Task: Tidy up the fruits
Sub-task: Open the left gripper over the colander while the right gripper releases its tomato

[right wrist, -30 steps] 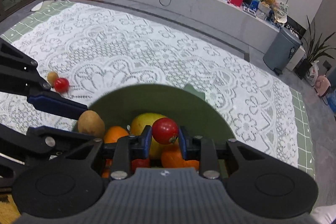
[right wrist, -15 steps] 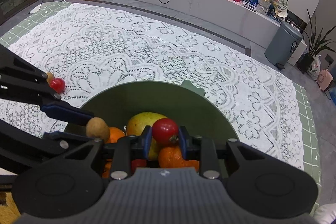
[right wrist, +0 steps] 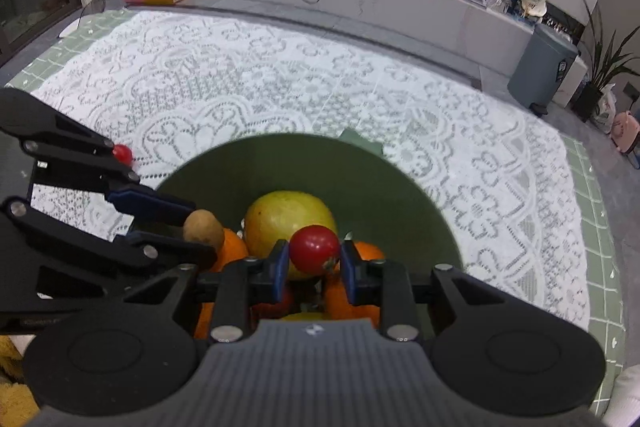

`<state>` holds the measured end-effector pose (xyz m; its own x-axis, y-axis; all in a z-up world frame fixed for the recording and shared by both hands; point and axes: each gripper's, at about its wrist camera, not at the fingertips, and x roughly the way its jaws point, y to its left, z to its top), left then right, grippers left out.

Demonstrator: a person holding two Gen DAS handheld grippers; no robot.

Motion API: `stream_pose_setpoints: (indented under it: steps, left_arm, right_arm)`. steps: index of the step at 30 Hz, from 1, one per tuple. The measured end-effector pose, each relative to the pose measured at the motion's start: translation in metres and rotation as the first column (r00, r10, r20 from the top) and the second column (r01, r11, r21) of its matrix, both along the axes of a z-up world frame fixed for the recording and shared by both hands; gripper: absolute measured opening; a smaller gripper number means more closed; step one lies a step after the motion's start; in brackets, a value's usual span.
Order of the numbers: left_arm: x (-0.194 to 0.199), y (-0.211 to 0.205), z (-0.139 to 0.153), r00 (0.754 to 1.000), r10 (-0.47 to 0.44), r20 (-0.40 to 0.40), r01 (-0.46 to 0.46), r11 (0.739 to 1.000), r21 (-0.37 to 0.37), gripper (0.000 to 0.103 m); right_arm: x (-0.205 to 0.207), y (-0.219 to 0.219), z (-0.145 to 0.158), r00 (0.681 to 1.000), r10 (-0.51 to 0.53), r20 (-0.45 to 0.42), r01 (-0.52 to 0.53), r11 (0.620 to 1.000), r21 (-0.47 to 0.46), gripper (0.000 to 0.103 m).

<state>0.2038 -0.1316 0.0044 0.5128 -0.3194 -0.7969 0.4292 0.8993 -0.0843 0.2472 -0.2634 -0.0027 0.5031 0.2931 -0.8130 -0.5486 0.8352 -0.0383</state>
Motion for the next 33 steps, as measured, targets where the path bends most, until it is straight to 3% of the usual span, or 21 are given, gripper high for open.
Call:
stream_pose_setpoints:
  steps: [14, 18, 21, 24, 27, 33]
  left_arm:
    - [-0.008, 0.001, 0.007, 1.000, 0.012, 0.016, -0.012, 1.000, 0.016, 0.031]
    - [-0.014, 0.004, 0.015, 0.999, 0.025, 0.041, -0.026, 1.000, 0.017, 0.035]
    - [-0.020, 0.007, 0.023, 0.997, 0.040, 0.061, -0.040, 0.999, -0.008, 0.039]
    - [-0.028, 0.011, 0.033, 0.993, 0.061, 0.096, -0.060, 0.998, -0.015, 0.039]
    - [-0.040, 0.016, 0.044, 0.984, 0.090, 0.155, -0.090, 0.996, -0.006, 0.045]
    - [-0.058, 0.035, 0.063, 0.964, 0.162, 0.212, -0.162, 0.987, -0.017, 0.048]
  right_arm:
    - [-0.009, -0.001, -0.002, 1.000, 0.000, -0.013, 0.000, 1.000, 0.030, 0.026]
    - [-0.010, -0.004, 0.002, 1.000, -0.028, -0.006, 0.029, 0.998, 0.053, 0.039]
    - [-0.013, -0.008, 0.005, 0.999, -0.052, -0.003, 0.052, 0.995, 0.088, 0.040]
    - [-0.018, -0.009, 0.012, 0.996, -0.084, 0.023, 0.080, 0.989, 0.126, 0.047]
    - [-0.026, -0.009, 0.018, 0.991, -0.121, 0.063, 0.110, 0.981, 0.161, 0.053]
    - [-0.040, -0.005, 0.028, 0.973, -0.189, 0.131, 0.156, 0.961, 0.230, 0.054]
